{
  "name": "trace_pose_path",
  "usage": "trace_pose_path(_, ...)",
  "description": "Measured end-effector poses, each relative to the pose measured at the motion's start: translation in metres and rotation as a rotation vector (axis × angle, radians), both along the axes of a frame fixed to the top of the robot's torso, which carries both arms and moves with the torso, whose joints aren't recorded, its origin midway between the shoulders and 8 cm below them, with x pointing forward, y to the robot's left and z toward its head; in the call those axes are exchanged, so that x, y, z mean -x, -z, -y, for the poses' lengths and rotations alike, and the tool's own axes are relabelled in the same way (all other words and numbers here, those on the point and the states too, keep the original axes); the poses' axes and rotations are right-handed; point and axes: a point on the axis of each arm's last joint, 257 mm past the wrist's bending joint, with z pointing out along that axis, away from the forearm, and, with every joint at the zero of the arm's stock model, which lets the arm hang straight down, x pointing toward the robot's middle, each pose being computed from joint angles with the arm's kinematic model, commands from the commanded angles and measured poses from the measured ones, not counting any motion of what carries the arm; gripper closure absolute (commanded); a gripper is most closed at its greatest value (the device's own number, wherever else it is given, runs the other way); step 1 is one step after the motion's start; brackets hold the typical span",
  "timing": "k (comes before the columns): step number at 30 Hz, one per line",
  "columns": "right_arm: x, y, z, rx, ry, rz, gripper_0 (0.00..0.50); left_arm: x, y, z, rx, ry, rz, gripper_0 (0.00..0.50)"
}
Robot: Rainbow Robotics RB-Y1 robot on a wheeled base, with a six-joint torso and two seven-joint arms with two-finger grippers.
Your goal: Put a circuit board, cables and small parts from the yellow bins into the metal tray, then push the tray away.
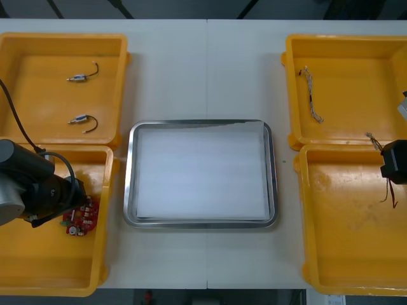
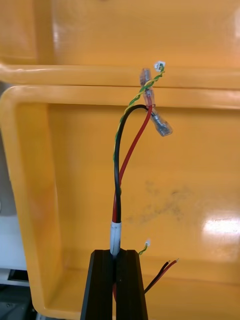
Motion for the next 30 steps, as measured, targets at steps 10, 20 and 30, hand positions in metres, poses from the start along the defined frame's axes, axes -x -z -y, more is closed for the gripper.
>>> trace_pose_path(10, 0.0, -0.026, -0.01, 0.086, -0.16, 0.024, 0.5, 0.0, 0.001, 0.004, 0.008, 0.003, -0.002, 0.499)
trace_pose_path(20, 0.006, -0.029, -0.03, 0.154, -0.269, 0.021, 0.5, 0.001, 0.002, 0.006, 0.011, 0.004, -0.003, 0.5)
trace_pose_path(30, 0.012, -0.034, -0.045, 0.13, -0.323, 0.02, 0.5, -0.007, -0.02, 0.003, 0.008, -0.019, -0.019, 0.5)
